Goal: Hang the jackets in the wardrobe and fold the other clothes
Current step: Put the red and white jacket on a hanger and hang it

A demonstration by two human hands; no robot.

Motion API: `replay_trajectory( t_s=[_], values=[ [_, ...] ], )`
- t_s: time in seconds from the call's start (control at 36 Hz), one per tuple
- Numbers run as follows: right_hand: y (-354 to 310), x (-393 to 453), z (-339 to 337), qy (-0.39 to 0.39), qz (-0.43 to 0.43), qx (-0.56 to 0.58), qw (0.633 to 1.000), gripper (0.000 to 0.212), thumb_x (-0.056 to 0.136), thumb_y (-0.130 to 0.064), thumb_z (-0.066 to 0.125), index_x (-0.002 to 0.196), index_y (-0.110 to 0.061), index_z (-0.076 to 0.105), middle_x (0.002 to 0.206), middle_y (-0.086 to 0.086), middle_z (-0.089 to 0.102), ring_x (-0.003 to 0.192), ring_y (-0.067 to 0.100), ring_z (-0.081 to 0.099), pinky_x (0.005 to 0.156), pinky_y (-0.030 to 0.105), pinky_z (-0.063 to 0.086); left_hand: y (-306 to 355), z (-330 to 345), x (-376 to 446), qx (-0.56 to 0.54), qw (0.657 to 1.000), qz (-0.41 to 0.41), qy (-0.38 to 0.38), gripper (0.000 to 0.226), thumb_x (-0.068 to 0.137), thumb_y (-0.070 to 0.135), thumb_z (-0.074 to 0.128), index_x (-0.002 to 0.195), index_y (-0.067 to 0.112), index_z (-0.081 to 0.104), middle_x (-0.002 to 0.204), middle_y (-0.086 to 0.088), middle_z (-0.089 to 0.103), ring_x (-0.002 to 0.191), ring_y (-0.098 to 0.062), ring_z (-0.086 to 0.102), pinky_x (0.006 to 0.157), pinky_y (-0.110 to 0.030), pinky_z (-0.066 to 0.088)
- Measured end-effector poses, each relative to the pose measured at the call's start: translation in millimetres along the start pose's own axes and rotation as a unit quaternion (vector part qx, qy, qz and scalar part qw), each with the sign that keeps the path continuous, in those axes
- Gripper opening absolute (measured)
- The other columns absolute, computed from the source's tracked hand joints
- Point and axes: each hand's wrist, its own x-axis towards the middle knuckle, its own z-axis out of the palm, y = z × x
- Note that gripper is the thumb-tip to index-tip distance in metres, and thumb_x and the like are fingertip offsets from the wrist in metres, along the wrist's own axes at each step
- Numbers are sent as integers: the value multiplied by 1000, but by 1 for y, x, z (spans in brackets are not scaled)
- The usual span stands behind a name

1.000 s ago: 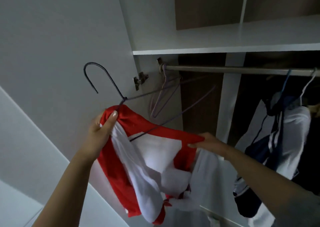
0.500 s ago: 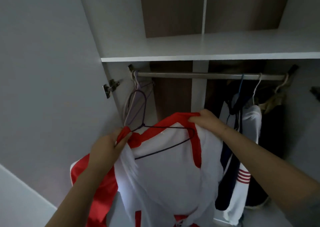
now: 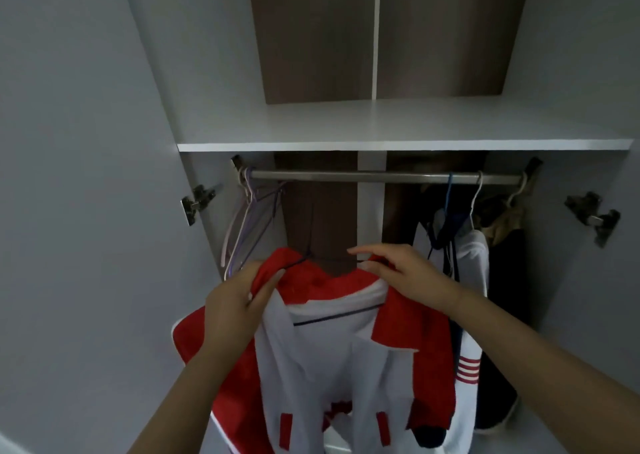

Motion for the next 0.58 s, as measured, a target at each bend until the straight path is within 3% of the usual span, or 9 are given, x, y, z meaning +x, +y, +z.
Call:
replay_trajectory(
  t_s=[0.08, 0.17, 0.25, 0.33, 0.42, 0.47, 0.5, 0.53, 0.58],
  values=[
    [-7, -2, 5, 29, -20, -74, 997, 25, 100, -27, 48, 115, -22, 68, 109, -10, 69, 99, 2, 62, 86, 16, 46, 0, 2, 10, -24, 1000, 0, -4, 35, 88, 48, 49, 94, 19, 67, 77, 8, 66, 69, -5, 62, 65, -25, 50],
    [-18, -5, 7, 122, -28, -108, 986, 22, 99, -21, 51, 103, -16, 72, 99, -5, 72, 90, 8, 64, 80, 22, 49, 4, 3, 27, -41, 999, 18, -3, 23, 93, 36, 52, 90, 17, 64, 82, 4, 63, 77, -13, 59, 73, -27, 47],
    [-27, -1, 8, 185, 13, -128, 974, 22, 98, -24, 52, 97, -20, 73, 95, -6, 72, 86, 9, 64, 72, 19, 45, 11, 3, 40, 8, 998, 38, 49, 14, 93, 13, 59, 102, 12, 70, 96, 0, 58, 91, -10, 47, 85, -9, 33],
    [-36, 14, -4, 229, 80, -129, 962, 24, 98, -32, 52, 96, -24, 75, 91, -7, 73, 84, 8, 64, 66, 18, 42, 31, 3, 45, 20, 995, 56, 77, 12, 89, 7, 65, 98, 7, 73, 90, 4, 52, 80, -5, 43, 79, -2, 32],
    [-52, 27, -22, 274, 89, -146, 947, 22, 94, -40, 56, 90, -29, 75, 84, -11, 71, 75, 2, 60, 57, 7, 37, 52, 10, 43, -23, 997, 65, -37, 10, 92, 17, 62, 88, 13, 71, 85, 10, 52, 74, 0, 50, 73, -15, 41],
    [-64, 28, -31, 299, 71, -150, 940, 19, 91, -41, 60, 87, -30, 75, 80, -14, 70, 68, -3, 55, 57, 3, 36, 58, 10, 44, -32, 990, 70, -119, 26, 96, 35, 54, 83, 18, 69, 84, 11, 55, 75, -2, 55, 74, -27, 48],
    [-69, 27, -35, 303, 64, -154, 938, 19, 90, -41, 61, 86, -30, 75, 80, -15, 70, 69, -3, 56, 57, 3, 36, 59, 4, 46, -50, 987, 66, -135, 37, 95, 48, 49, 81, 20, 70, 83, 12, 58, 76, -2, 57, 75, -26, 49],
    [-73, 24, -38, 304, 61, -155, 938, 19, 90, -42, 60, 86, -30, 75, 80, -15, 71, 71, -2, 58, 59, 4, 38, 57, -3, 50, -70, 988, 59, -123, 47, 91, 60, 44, 79, 23, 71, 82, 14, 61, 79, 0, 58, 75, -21, 48],
    [-80, 18, -44, 307, 68, -149, 937, 19, 89, -44, 61, 86, -31, 76, 83, -16, 72, 77, 0, 62, 68, 14, 46, 52, -19, 62, -76, 994, 69, -23, 46, 85, 68, 44, 82, 30, 70, 85, 20, 61, 87, 5, 56, 75, -7, 39]
  ],
)
